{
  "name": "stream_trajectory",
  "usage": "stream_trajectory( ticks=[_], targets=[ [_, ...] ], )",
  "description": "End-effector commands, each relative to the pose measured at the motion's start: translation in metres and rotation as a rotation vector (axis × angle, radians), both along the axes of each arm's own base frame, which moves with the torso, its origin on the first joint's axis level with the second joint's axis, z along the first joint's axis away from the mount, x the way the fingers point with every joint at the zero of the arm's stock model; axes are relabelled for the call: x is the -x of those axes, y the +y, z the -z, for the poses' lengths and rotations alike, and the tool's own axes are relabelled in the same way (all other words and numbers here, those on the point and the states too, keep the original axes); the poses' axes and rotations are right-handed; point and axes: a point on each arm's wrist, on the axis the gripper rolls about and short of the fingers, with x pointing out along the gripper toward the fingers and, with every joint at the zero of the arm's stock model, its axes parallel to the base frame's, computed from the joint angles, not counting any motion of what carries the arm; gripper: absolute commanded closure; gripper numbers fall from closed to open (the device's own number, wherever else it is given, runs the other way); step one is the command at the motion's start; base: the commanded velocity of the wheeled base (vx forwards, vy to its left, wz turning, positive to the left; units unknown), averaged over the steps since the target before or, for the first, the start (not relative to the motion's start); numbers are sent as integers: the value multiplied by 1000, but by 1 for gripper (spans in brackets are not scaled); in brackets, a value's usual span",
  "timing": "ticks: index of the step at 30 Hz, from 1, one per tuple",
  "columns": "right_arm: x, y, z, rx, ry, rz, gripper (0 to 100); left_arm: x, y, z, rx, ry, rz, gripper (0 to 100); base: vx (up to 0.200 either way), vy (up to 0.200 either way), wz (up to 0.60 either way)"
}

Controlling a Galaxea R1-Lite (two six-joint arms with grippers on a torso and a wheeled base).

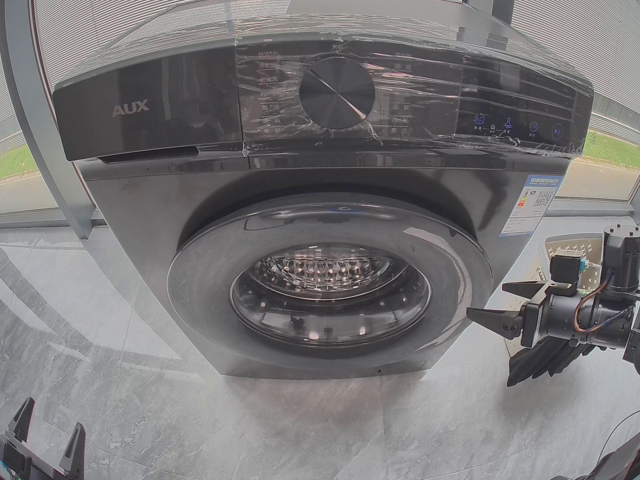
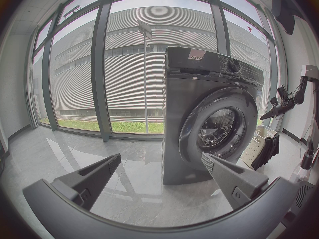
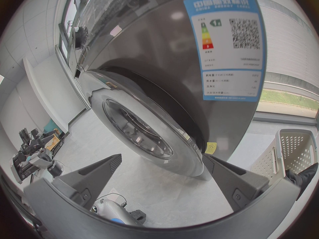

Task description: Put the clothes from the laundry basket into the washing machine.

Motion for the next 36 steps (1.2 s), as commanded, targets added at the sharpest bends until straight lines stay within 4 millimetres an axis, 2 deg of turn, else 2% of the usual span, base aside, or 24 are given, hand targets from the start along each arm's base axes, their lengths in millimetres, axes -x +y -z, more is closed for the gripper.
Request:
stream_trajectory(
  ticks=[1, 10, 13, 21, 26, 31, 36],
  targets=[
    [-16, 6, 12, 11, 36, 2, 0, 0, 0, 5, 1, 1, 0, 0, 0, 0, 0],
    [-26, 10, 13, 6, 22, -2, 0, 0, 0, 5, 1, 1, -1, 0, 0, 0, 0],
    [-24, 11, 16, 10, 35, -12, 0, 0, 0, 5, 1, 1, 0, 0, 0, 0, 0],
    [0, 5, 21, 15, 58, -43, 0, 0, 0, 5, 1, 1, -1, 0, 0, 0, 0],
    [-4, 5, 19, 10, 42, -39, 0, 0, 0, 5, 1, 1, 0, 0, 0, 0, 0],
    [-9, 11, 22, 17, 57, -55, 0, 0, 0, 5, 2, 1, 2, 0, -200, 0, 0],
    [-5, 15, 26, 24, 73, -73, 0, 0, 0, 5, 1, 1, 0, 0, -160, 0, 0]
  ],
)
